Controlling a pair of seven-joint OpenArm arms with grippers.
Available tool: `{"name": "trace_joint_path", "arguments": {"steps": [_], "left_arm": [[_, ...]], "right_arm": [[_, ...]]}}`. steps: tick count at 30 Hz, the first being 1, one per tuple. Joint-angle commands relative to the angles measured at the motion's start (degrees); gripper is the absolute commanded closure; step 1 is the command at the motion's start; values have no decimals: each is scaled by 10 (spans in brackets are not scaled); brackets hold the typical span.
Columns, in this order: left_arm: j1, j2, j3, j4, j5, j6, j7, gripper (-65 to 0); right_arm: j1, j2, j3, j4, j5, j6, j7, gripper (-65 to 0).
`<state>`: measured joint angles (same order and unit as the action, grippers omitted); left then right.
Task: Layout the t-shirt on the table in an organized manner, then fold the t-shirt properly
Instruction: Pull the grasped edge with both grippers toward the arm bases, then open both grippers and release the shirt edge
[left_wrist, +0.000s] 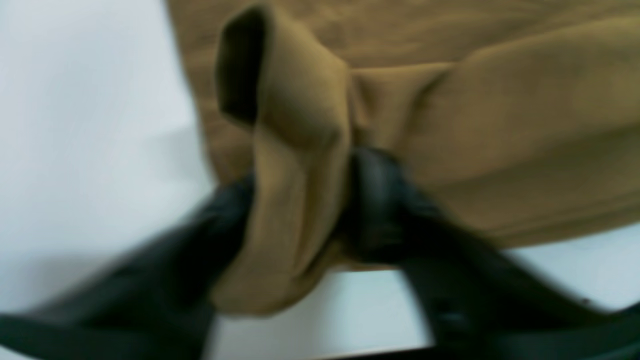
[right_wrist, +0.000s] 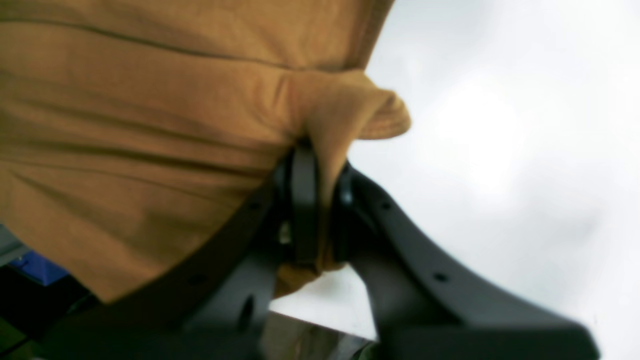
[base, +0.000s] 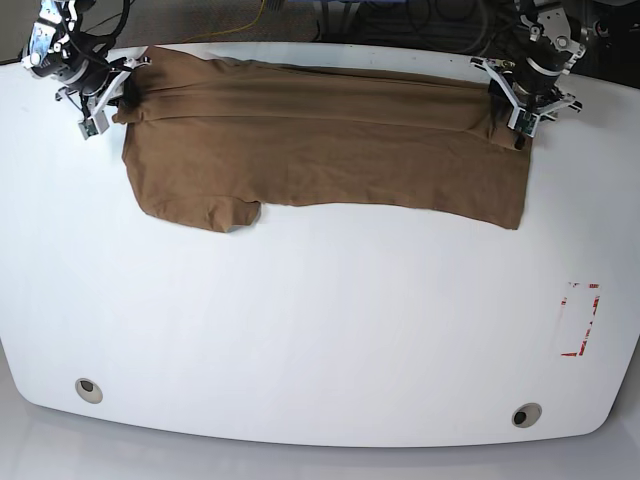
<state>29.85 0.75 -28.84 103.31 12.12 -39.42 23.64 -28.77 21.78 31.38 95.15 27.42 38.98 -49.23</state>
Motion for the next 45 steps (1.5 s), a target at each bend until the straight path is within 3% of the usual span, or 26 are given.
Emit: {"name": "trace_joint_path", "arguments": {"steps": [1, 6, 16, 29, 38, 45], "left_arm": [[10, -3, -1, -4, 34, -6, 58, -402], [10, -4, 0, -4, 34, -6, 59, -522], [10, -20, 0, 8, 34, -6, 60, -523], [10, -33, 0, 75, 34, -6, 60, -524], [-41, -34, -42, 84, 32, -6, 59, -524], [-97, -35, -61, 84, 32, -6, 60, -524]], "right_arm": [[-3, 9, 1, 5, -7, -5, -4, -185], [-3, 0, 1, 9, -8, -5, -4, -247], [-4, -1, 2, 45, -8, -10, -6, -249], [1, -2, 3, 153, -7, -34, -80, -254], [28, -13, 3, 168, -7, -35, -85, -435], [47, -20, 3, 168, -7, -35, -85, -447]]}}
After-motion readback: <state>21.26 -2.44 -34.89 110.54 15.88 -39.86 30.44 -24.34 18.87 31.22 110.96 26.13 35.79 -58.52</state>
